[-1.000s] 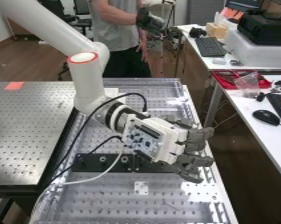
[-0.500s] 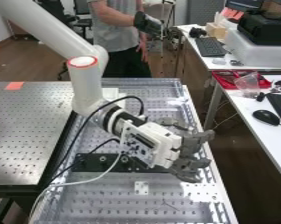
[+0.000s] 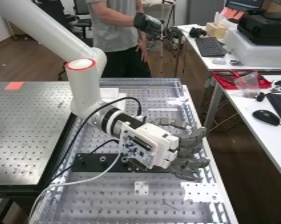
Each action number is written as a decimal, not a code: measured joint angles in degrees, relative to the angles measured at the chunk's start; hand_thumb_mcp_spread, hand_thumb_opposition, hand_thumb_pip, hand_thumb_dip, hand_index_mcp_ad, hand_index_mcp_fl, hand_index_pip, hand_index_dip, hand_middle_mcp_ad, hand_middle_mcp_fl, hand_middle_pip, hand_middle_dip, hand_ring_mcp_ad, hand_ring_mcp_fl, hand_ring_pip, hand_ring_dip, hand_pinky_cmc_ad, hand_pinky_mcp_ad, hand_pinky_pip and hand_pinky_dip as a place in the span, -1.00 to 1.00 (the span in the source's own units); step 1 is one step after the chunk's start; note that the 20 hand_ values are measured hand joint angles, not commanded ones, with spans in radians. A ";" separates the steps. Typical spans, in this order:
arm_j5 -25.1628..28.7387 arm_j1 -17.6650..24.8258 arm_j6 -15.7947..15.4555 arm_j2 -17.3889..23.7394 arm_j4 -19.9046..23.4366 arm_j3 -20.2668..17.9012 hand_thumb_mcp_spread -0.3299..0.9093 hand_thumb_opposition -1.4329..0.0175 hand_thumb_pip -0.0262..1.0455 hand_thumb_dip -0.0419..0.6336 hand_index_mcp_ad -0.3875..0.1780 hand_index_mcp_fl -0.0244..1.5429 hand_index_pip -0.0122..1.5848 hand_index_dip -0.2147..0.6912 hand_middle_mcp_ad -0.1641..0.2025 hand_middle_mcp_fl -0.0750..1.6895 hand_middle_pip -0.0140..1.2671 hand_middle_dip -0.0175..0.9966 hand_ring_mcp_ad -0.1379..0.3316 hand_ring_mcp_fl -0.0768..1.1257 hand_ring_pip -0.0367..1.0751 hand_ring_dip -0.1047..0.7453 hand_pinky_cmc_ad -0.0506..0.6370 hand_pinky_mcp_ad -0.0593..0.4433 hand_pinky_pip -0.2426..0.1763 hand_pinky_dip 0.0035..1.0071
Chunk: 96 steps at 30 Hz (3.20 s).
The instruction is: Grab the chopstick and place it in the clear container
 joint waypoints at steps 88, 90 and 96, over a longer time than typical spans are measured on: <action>1.53 1.27 -17.09 1.53 1.08 0.92 0.40 -0.14 0.37 -0.10 -0.08 -0.40 0.39 -0.58 -0.10 -0.19 -0.02 0.28 -0.18 -0.11 -0.78 0.42 0.14 0.38 0.32 -0.33; 1.67 1.33 -17.70 1.58 1.10 0.91 0.40 -0.14 0.37 -0.10 -0.08 -0.40 0.39 -0.58 -0.10 -0.19 -0.02 0.28 -0.18 -0.11 -0.78 0.42 0.14 0.39 0.32 -0.33; 2.00 1.61 -20.85 1.84 1.64 0.70 0.40 -0.14 0.37 -0.10 -0.07 -0.41 0.41 -0.61 -0.08 -0.19 -0.02 0.28 -0.18 -0.10 -0.79 0.42 0.14 0.38 0.32 -0.33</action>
